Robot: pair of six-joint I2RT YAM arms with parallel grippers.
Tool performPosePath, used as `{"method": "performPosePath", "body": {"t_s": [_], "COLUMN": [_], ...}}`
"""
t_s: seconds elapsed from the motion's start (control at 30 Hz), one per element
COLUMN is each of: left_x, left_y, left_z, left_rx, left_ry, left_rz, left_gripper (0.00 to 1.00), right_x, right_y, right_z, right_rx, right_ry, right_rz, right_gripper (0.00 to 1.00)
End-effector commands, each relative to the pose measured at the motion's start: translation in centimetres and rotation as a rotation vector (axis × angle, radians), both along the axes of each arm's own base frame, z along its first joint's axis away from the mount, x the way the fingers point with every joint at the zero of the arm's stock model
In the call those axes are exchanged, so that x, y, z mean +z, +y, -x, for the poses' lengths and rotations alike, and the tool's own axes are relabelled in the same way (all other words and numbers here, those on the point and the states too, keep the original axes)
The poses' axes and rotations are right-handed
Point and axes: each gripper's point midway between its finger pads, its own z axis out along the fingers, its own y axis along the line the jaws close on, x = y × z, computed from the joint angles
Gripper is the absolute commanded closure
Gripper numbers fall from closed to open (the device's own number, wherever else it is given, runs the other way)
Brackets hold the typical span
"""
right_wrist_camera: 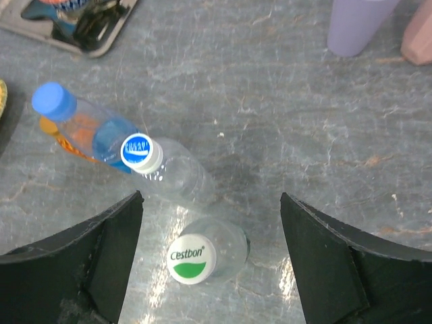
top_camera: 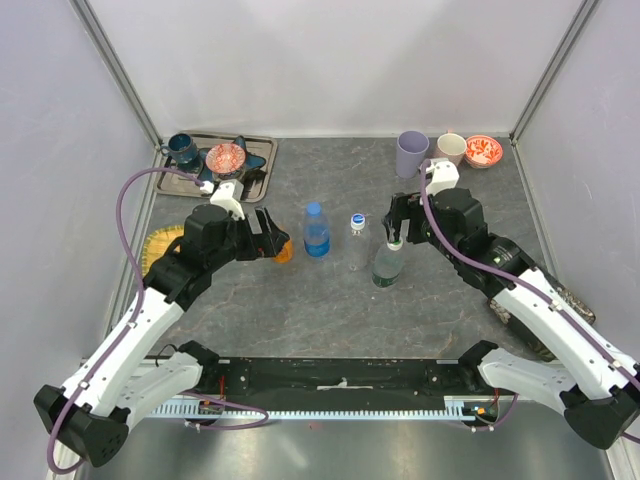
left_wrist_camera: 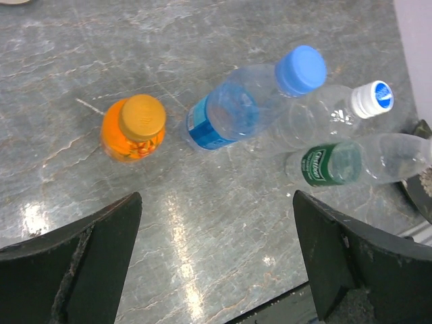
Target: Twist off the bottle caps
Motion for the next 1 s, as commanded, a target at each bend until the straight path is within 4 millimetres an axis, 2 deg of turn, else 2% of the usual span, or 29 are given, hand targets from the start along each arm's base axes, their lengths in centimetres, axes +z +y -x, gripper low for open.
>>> {"method": "performPosePath", "body": {"t_s": [0.0,0.17,0.33,0.8,0.83,0.97], "left_x": [2.5,2.3,1.8,1.7,1.7,2.1], "left_y": [-1.3,-1.5,-1.7,-1.4,-1.4,-1.4], "left_z": [0.1,0.0,-0.1,-0.2,-0.2,-0.3], "left_rx": [-0.103,-0.110,-0.108,-0.097,-0.097,-0.093], "left_ry": [-0.119,-0.122,-0.107,-0.111,-0.110,-0.122], "left_rz": [0.047,0.046,0.053,0.045,0.045,0.040], "left_gripper": [0.01,0.01,0.01,0.02,0.02,0.02], "right_x": [-0.8,-2.9,-5.0,-6.5,-6.4,-5.0], "right_y": [1.0,1.7,2.1,1.9,1.8,1.1], "right_z": [1.4,2.5,2.6,2.3,2.3,2.4], "right_rx": [0.064,0.103,0.115,0.088,0.088,0.066], "right_ry": [0.027,0.066,0.110,0.121,0.116,0.073], "right_rz": [-0.031,-0.022,0.007,0.023,0.022,0.012], "right_gripper": [0.11,0.11,0.13,0.40,0.46,0.58]}}
